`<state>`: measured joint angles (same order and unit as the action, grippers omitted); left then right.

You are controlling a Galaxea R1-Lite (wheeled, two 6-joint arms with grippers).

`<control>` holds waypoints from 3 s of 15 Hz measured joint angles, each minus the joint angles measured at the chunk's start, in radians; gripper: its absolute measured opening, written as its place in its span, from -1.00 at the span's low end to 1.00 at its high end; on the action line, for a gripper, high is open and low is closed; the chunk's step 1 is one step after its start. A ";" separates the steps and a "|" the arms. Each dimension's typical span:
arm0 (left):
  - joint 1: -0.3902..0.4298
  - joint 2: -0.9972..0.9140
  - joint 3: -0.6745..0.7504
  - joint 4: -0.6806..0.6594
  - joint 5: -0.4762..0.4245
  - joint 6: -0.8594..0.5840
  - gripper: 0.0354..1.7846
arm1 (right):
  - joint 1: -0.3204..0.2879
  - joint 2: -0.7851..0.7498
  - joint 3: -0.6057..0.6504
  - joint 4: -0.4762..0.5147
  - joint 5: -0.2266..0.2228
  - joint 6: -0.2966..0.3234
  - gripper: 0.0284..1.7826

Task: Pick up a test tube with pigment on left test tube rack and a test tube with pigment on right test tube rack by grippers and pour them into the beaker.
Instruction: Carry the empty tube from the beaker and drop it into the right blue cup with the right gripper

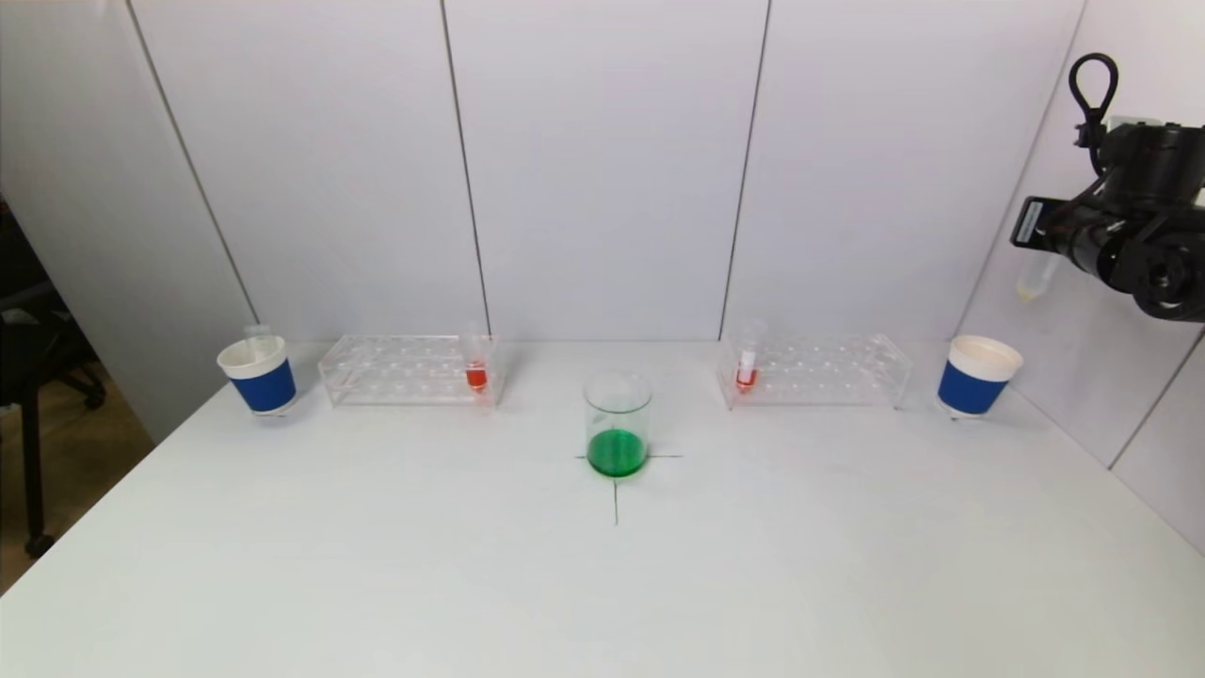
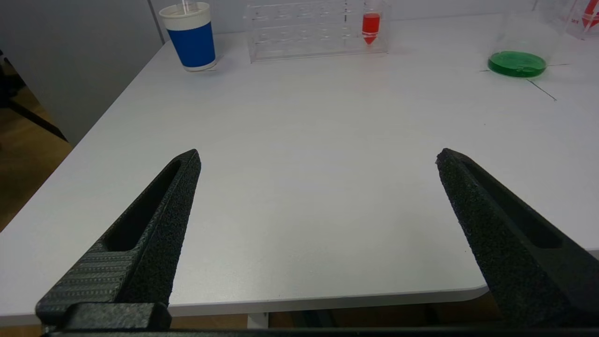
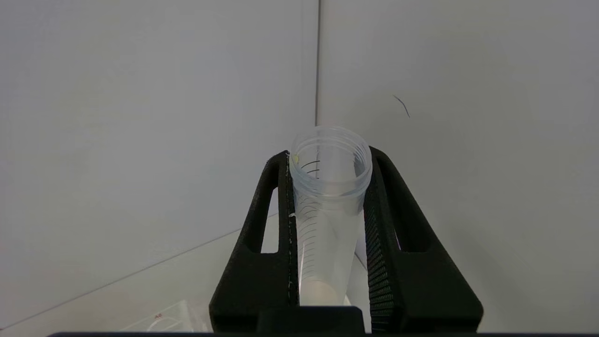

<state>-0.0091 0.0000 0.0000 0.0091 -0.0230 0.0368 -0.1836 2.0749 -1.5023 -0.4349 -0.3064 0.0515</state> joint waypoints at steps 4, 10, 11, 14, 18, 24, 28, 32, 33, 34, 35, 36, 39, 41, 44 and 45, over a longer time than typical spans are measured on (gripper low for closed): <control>0.000 0.000 0.000 0.000 0.000 0.000 0.98 | -0.013 0.060 -0.001 -0.008 0.006 0.003 -0.50; 0.000 0.000 0.000 0.000 0.000 0.000 0.98 | -0.020 0.130 -0.004 -0.066 0.017 0.004 -0.50; 0.000 0.000 0.000 0.000 0.000 0.000 0.98 | -0.020 0.141 -0.004 -0.067 0.021 0.004 -0.50; 0.000 0.000 0.000 0.000 0.000 0.000 0.98 | -0.019 0.164 -0.003 -0.068 0.024 0.003 -0.50; 0.000 0.000 0.000 0.000 0.000 0.000 0.98 | -0.015 0.177 0.014 -0.068 0.023 0.004 -0.50; 0.000 0.000 0.000 0.000 0.000 0.000 0.98 | -0.010 0.185 0.104 -0.168 0.023 0.003 -0.50; 0.000 0.000 0.000 0.000 0.000 0.000 0.98 | -0.009 0.186 0.181 -0.238 0.026 0.003 -0.50; 0.000 0.000 0.000 0.000 0.000 0.000 0.98 | -0.001 0.185 0.247 -0.313 0.026 0.003 -0.50; 0.000 0.000 0.000 0.000 0.000 0.000 0.98 | 0.000 0.185 0.254 -0.316 0.026 0.004 -0.50; 0.000 0.000 0.000 0.000 0.000 0.000 0.98 | 0.001 0.184 0.257 -0.316 0.026 0.004 -0.50; 0.000 0.000 0.000 0.000 0.000 0.000 0.98 | 0.001 0.183 0.259 -0.317 0.026 0.004 -0.50; 0.000 0.000 0.000 0.000 0.000 0.000 0.98 | 0.002 0.182 0.261 -0.316 0.026 0.004 -0.50; 0.000 0.000 0.000 0.000 0.000 0.000 0.98 | 0.002 0.182 0.261 -0.315 0.026 0.004 -0.50; 0.000 0.000 0.000 0.000 0.000 0.000 0.98 | 0.001 0.181 0.261 -0.314 0.026 0.004 -0.50; 0.000 0.000 0.000 0.000 0.000 0.000 0.98 | 0.001 0.178 0.261 -0.313 0.026 0.004 -0.50; 0.000 0.000 0.000 0.000 0.000 0.000 0.98 | 0.001 0.177 0.262 -0.313 0.026 0.004 -0.50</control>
<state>-0.0091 0.0000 0.0000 0.0091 -0.0230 0.0368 -0.1821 2.2515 -1.2406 -0.7479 -0.2804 0.0553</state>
